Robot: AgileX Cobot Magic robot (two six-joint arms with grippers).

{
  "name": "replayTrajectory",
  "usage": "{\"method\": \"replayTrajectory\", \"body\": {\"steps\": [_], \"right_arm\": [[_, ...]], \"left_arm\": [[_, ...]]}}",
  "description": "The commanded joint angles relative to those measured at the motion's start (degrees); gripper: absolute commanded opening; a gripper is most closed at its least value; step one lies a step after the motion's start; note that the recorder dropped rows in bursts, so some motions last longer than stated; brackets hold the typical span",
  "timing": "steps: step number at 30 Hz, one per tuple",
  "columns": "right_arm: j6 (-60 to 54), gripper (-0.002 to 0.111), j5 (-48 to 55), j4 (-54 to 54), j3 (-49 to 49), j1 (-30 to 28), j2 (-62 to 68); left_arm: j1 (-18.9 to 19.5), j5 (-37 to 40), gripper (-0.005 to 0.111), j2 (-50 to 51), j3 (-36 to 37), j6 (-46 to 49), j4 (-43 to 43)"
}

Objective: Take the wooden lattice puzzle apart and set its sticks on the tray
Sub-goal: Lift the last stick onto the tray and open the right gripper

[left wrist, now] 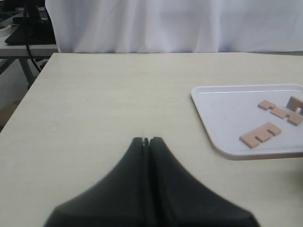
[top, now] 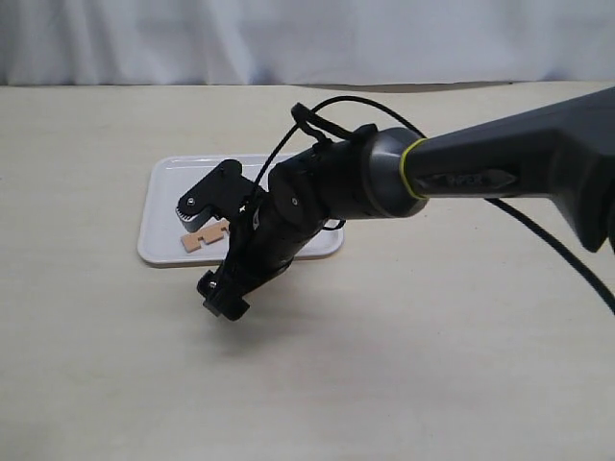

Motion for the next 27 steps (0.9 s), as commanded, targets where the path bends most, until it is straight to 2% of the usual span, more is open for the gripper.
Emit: {"method": "replayTrajectory", "body": {"steps": [1,5,7,10,11,21,27], "right_arm": [[-0.37,0.079,0.05,0.04,0.04,0.07,0.02],[-0.15,0.054,0.05,1.56,0.04,0.07,0.02],[-0.15,0.038,0.59,3.13,0.04,0.07,0.02],[-0.36,0.009,2.07,3.24,0.04,0.07,-0.23],[-0.36,0.005,2.66,3.24,0.04,0.07,-0.58],[-0.36,0.005,1.74,2.52,0.04,0.07,-7.88],[-0.36,0.005,-7.81,-3.15,0.04,-0.27,-8.88]], "left_arm": [[-0.43,-0.34,0.000,-0.15,0.18,0.00,0.03],[-0.43,-0.34,0.000,-0.15,0.18,0.00,0.03],[-0.43,-0.34,0.000,-0.15,0.18,0.00,0.03],[-0.43,-0.34,0.000,-0.15,0.18,0.00,0.03],[-0.43,-0.34,0.000,-0.15,0.18,0.00,0.03],[-0.43,-0.34,0.000,-0.15,0.18,0.00,0.03],[-0.43,-0.34,0.000,-0.15,0.18,0.00,0.03]]}}
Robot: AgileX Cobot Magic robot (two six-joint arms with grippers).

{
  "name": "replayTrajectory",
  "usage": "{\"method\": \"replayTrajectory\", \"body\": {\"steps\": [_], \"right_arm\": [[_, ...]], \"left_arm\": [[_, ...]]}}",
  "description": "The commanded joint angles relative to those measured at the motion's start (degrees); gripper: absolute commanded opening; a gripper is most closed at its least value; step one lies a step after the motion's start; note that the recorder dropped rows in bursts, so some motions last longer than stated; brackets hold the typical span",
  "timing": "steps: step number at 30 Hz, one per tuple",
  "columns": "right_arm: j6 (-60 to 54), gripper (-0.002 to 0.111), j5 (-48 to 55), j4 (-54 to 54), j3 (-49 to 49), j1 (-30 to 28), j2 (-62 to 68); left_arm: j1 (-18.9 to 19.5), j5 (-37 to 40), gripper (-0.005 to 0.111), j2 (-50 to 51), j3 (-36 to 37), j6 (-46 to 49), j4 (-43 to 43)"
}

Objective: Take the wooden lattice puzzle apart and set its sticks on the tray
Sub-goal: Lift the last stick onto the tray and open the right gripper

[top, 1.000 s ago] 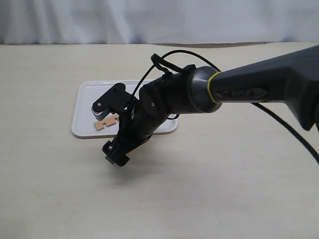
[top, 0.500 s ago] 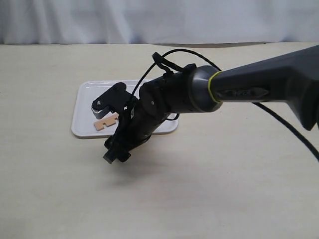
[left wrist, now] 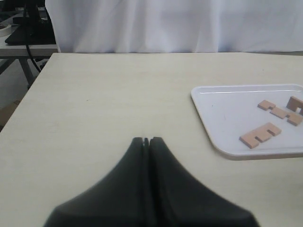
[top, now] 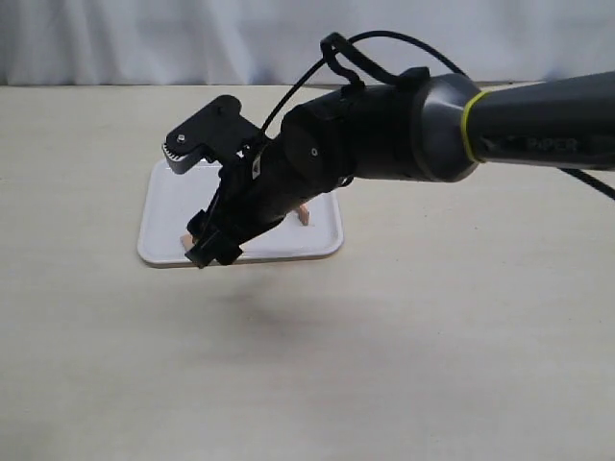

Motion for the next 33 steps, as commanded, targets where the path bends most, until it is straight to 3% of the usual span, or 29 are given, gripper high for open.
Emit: {"method": "replayTrajectory", "body": {"steps": [1,7,11,13,17,20,33], "right_arm": [[-0.33,0.005,-8.15,-4.25,0.04,-0.27,0.20],[-0.33,0.005,-17.88,-4.55,0.04,-2.07,4.84],[0.31,0.020,-21.97,-3.96,0.04,-4.30,7.16],[0.49,0.034,-22.54,-3.96,0.04,-5.00,7.86],[1.40,0.085,-23.38,-3.03,0.04,-6.00,8.36],[1.28,0.110,-23.38,-2.67,0.04,-5.89,7.72],[2.69,0.110,-7.01,-2.50,-0.01,-5.26,-0.90]], "left_arm": [[-0.43,-0.34,0.000,-0.15,0.18,0.10,0.03],[-0.43,-0.34,0.000,-0.15,0.18,0.10,0.03],[-0.43,-0.34,0.000,-0.15,0.18,0.10,0.03],[-0.43,-0.34,0.000,-0.15,0.18,0.10,0.03],[-0.43,-0.34,0.000,-0.15,0.18,0.10,0.03],[-0.43,-0.34,0.000,-0.15,0.18,0.10,0.03],[-0.43,-0.34,0.000,-0.15,0.18,0.10,0.03]]}}
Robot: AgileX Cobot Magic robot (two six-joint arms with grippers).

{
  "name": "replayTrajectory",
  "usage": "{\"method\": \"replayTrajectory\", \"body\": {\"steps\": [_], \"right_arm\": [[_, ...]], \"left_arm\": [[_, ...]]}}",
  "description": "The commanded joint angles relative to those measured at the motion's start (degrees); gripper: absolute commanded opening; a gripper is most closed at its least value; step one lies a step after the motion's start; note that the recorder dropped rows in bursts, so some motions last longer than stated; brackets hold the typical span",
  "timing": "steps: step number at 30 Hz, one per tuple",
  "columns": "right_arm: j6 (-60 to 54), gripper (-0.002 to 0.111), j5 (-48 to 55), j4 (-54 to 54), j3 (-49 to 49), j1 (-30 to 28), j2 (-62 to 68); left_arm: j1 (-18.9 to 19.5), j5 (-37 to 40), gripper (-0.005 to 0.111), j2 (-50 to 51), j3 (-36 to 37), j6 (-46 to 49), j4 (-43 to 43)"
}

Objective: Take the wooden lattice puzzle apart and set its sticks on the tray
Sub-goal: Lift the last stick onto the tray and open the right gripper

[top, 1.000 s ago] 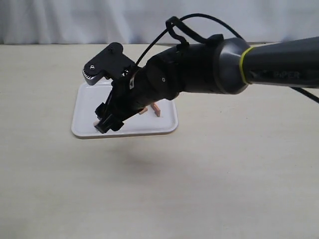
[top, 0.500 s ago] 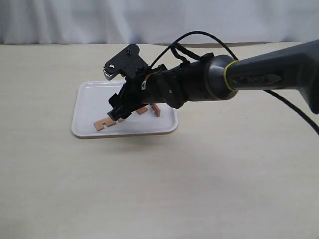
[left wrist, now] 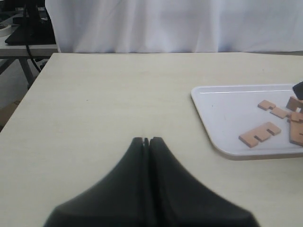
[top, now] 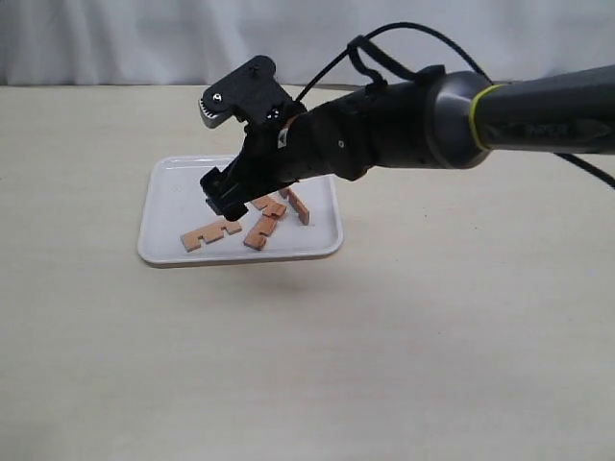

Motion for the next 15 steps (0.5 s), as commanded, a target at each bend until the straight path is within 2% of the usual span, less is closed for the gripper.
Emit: {"method": "replayTrajectory", "body": {"steps": [1,4,7,8,11,15], "right_arm": [[0.79,0.109,8.86,0.40,-0.01,0.07,-3.42],[0.93,0.100,15.09,0.40,-0.01,0.07,-4.01],[3.36,0.075,22.82,0.40,-0.01,0.07,-4.01],[4.57,0.061,25.76,0.40,-0.01,0.07,-4.01],[5.56,0.004,33.74,2.15,-0.01,0.07,-4.01],[4.89,0.006,42.03,2.59,-0.01,-0.14,-4.14]], "left_arm": [[-0.43,-0.34,0.000,-0.15,0.18,0.10,0.03],[-0.43,-0.34,0.000,-0.15,0.18,0.10,0.03],[-0.43,-0.34,0.000,-0.15,0.18,0.10,0.03],[-0.43,-0.34,0.000,-0.15,0.18,0.10,0.03],[-0.43,-0.34,0.000,-0.15,0.18,0.10,0.03],[-0.43,-0.34,0.000,-0.15,0.18,0.10,0.03]]}}
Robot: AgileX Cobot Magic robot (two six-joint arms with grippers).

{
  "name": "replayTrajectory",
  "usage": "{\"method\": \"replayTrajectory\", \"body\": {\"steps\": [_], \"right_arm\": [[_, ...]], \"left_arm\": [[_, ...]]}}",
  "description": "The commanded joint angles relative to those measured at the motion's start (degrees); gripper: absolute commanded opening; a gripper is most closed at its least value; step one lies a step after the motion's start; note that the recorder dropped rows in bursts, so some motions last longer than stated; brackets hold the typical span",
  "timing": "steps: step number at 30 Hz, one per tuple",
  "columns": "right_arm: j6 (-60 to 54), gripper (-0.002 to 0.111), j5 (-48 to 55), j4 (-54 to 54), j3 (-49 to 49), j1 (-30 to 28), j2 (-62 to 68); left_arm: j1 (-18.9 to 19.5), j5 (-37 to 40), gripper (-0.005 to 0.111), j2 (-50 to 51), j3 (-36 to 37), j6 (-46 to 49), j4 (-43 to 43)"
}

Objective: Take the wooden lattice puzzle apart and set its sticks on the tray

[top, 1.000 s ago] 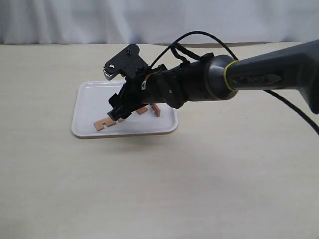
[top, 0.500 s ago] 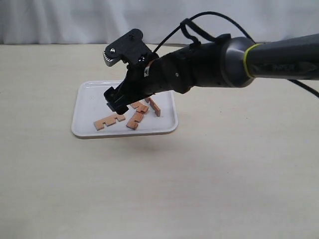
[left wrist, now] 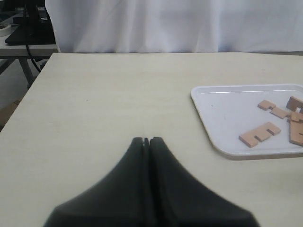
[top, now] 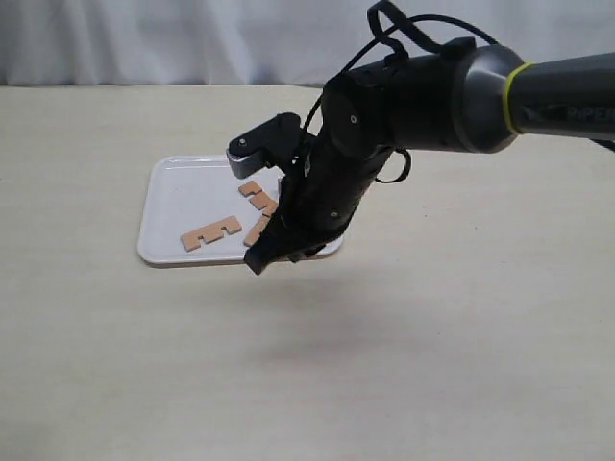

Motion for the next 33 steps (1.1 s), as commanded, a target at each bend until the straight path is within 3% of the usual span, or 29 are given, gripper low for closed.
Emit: {"method": "replayTrajectory", "body": {"steps": [1,4,12,17,33], "right_arm": [[0.05,0.006,9.08,-0.72,0.12,-0.84,-0.70],[2.88,0.006,9.75,-0.67,2.81,-5.14,-2.34],[3.64,0.006,9.83,-0.37,16.81,-23.54,-12.96],[3.64,0.006,5.30,-2.25,26.45,-32.36,-22.33],[10.27,0.006,-6.03,-6.89,41.29,-34.06,-55.13]], "left_arm": [[-0.43,-0.34,0.000,-0.15,0.18,0.10,0.03],[-0.43,-0.34,0.000,-0.15,0.18,0.10,0.03],[-0.43,-0.34,0.000,-0.15,0.18,0.10,0.03],[-0.43,-0.34,0.000,-0.15,0.18,0.10,0.03],[-0.43,-0.34,0.000,-0.15,0.18,0.10,0.03]]}}
